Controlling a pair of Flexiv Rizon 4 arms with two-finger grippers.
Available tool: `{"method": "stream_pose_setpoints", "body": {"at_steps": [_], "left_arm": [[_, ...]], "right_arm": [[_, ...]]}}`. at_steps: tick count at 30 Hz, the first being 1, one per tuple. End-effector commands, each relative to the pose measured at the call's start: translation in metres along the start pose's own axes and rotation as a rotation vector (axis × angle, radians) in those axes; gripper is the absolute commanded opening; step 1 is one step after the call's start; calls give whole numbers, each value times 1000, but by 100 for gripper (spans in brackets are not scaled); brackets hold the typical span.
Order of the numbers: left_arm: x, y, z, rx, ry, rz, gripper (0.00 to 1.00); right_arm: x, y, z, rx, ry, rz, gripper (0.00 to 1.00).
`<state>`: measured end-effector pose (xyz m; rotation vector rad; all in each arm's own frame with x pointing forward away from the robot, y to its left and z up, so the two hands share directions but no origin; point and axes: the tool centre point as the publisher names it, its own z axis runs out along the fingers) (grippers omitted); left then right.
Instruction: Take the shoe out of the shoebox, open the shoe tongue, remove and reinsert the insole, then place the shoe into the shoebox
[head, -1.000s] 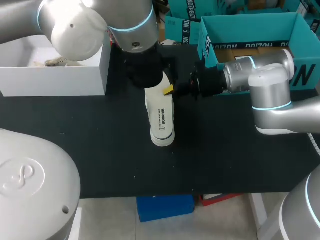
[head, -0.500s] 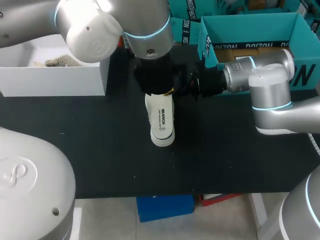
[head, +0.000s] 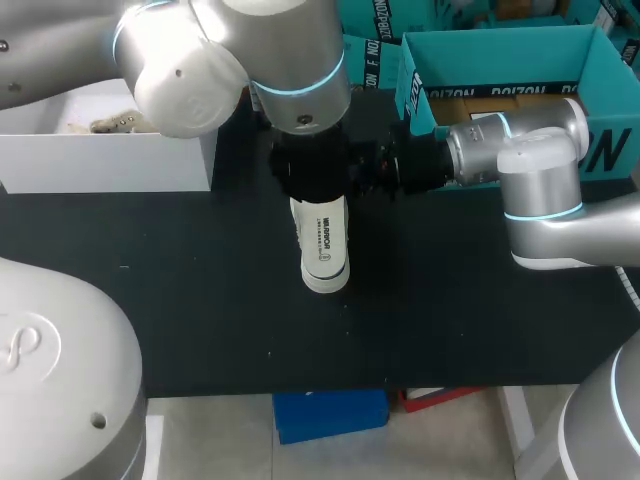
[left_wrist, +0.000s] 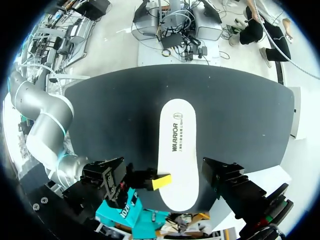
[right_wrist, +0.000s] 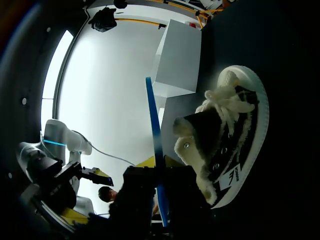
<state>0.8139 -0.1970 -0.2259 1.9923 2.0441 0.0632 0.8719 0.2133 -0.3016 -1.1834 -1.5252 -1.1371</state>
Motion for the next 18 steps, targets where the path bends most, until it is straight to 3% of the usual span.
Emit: {"method": "stream_pose_setpoints", "body": {"at_steps": [1, 18], "left_arm": [[5, 11, 3, 1, -2, 2, 100], [19, 70, 10, 18, -16, -10, 100]], "right_arm": [[-1, 0, 1, 0, 0, 0, 0], [-1, 0, 1, 0, 0, 0, 0]]}}
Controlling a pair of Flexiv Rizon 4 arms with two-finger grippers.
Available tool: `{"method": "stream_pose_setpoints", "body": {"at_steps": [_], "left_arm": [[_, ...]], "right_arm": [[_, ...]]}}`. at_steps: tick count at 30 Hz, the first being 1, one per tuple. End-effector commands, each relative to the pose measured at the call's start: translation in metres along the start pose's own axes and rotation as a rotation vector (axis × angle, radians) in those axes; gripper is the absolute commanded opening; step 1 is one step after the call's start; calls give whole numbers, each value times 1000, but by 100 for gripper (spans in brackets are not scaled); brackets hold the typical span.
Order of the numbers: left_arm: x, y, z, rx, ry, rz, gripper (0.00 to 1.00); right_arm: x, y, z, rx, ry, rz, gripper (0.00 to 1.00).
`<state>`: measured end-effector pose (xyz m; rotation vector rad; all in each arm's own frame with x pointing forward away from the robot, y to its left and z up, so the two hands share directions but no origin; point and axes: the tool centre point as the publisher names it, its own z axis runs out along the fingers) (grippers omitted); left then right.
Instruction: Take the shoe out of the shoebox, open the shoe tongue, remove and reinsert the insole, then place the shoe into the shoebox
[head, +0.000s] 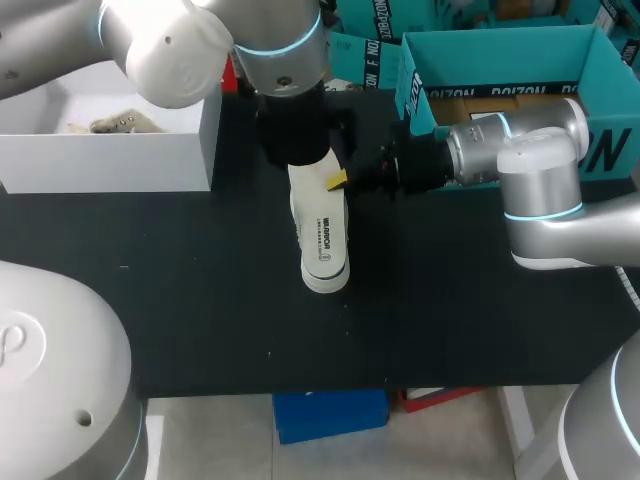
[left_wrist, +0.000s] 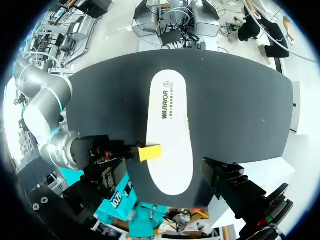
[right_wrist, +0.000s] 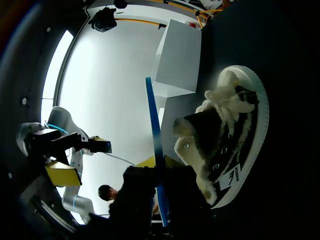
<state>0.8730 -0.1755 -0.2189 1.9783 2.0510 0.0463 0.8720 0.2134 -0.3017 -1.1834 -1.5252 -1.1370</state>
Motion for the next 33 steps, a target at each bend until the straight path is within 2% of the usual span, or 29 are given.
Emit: {"method": "stream_pose_setpoints", "body": {"at_steps": [1, 17, 33], "left_arm": [[0, 13, 8, 14, -5, 3, 100], [10, 64, 15, -10, 18, 8, 100], [20, 100, 31, -13, -1, 2, 100]], "right_arm": [[0, 0, 1, 0, 0, 0, 0], [0, 0, 1, 0, 0, 0, 0], [0, 0, 1, 0, 0, 0, 0]]}}
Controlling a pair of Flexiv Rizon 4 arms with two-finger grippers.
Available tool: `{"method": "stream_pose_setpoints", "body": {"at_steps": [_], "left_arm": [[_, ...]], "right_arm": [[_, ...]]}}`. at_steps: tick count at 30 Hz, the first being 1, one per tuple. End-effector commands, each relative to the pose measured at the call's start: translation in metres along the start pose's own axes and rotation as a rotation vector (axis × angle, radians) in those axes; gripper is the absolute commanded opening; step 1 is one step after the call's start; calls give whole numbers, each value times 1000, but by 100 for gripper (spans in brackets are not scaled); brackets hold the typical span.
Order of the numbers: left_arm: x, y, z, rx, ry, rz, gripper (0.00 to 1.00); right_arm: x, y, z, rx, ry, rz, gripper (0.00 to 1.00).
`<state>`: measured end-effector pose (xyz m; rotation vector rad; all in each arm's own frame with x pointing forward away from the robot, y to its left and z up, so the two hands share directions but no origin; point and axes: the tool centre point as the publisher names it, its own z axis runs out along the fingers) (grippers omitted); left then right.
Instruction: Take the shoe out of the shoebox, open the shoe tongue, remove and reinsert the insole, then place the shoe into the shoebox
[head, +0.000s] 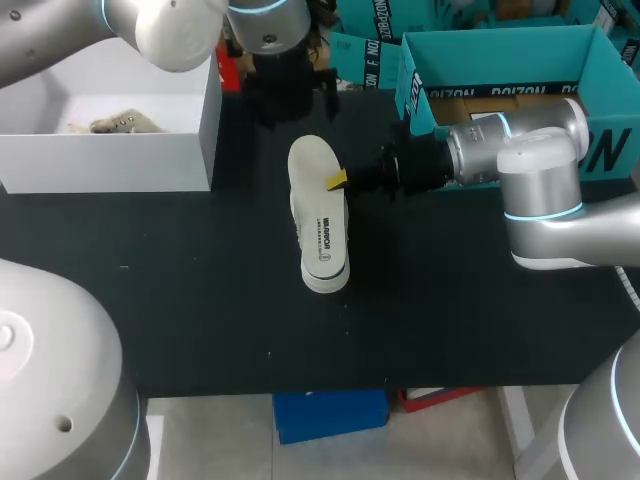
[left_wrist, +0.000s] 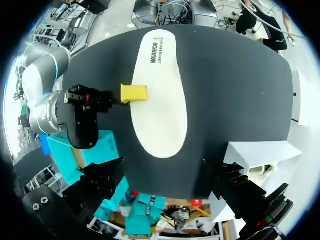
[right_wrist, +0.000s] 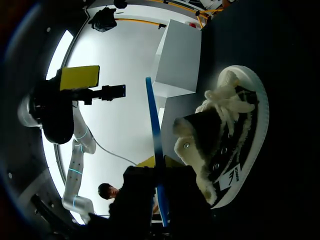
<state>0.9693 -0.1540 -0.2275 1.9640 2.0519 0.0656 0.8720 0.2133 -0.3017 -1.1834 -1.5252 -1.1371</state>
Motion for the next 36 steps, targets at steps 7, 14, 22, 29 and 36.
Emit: {"method": "stream_pose_setpoints", "body": {"at_steps": [7, 14, 22, 29, 36], "left_arm": [[0, 0, 7, -1, -2, 2, 100], [-7, -35, 0, -12, -48, 16, 100], [-9, -72, -7, -21, -108, -13, 100], [-11, -99, -13, -27, -170, -35, 100], [-12, -125, -19, -20, -176, -44, 100]], "right_arm": [[0, 0, 1, 0, -1, 0, 0], [0, 0, 1, 0, -1, 0, 0], [0, 0, 1, 0, -1, 0, 0], [0, 0, 1, 0, -1, 0, 0], [0, 0, 1, 0, -1, 0, 0]]}}
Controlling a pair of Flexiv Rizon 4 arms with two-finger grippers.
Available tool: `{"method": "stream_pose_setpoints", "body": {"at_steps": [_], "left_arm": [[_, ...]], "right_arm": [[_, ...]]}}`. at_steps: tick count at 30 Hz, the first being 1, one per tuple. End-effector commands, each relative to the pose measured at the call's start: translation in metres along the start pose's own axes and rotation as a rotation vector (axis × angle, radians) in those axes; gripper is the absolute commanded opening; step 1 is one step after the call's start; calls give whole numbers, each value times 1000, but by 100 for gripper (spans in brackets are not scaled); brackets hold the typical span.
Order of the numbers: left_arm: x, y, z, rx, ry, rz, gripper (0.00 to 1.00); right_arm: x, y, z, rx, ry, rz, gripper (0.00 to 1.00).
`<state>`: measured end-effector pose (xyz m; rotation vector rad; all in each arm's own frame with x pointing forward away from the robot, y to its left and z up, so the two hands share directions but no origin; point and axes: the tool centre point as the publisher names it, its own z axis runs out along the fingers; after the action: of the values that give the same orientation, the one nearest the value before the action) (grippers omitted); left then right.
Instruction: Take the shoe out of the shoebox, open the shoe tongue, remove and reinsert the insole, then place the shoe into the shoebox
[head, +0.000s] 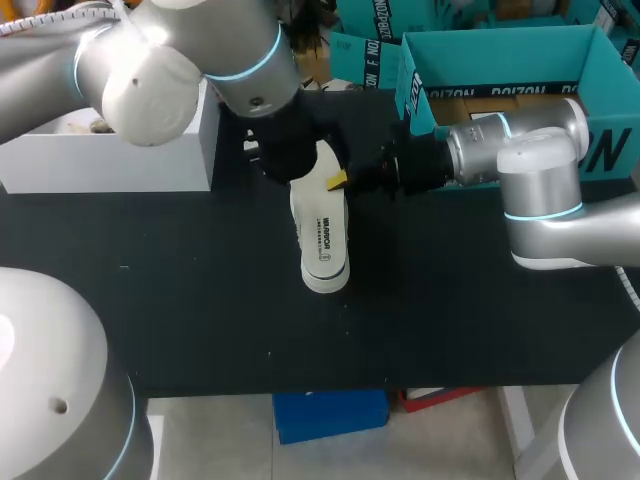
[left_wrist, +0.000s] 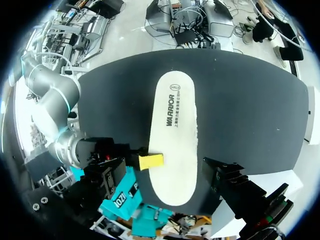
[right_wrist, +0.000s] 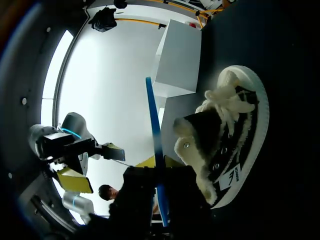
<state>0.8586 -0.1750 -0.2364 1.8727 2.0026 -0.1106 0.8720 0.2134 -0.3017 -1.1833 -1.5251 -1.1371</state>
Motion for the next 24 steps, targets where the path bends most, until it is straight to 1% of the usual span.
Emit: {"method": "stream_pose_setpoints", "body": {"at_steps": [1, 4, 6, 8, 11, 14, 15, 16, 18, 20, 24], "left_arm": [[4, -17, -5, -39, -30, 3, 100], [2, -25, -8, -49, -69, 2, 100], [1, -27, -9, -61, -109, 2, 100], [3, -29, -8, -79, -127, -1, 100], [9, -30, -11, -104, -262, -38, 100], [19, -26, -14, -98, -435, -110, 100], [21, -26, -15, -101, -464, -117, 100], [26, -23, -15, -96, -531, -136, 100], [32, -21, -16, -91, -617, -167, 100], [35, -20, -16, -70, -717, -187, 100], [39, -17, -17, -43, -873, -196, 100]], "right_arm": [[0, 0, 1, 0, -1, 0, 0], [0, 0, 1, 0, -1, 0, 0], [0, 0, 1, 0, -1, 0, 0], [0, 0, 1, 0, -1, 0, 0], [0, 0, 1, 0, -1, 0, 0], [0, 0, 1, 0, -1, 0, 0], [0, 0, 1, 0, -1, 0, 0], [0, 0, 1, 0, -1, 0, 0], [0, 0, 1, 0, -1, 0, 0], [0, 0, 1, 0, -1, 0, 0], [0, 0, 1, 0, -1, 0, 0]]}}
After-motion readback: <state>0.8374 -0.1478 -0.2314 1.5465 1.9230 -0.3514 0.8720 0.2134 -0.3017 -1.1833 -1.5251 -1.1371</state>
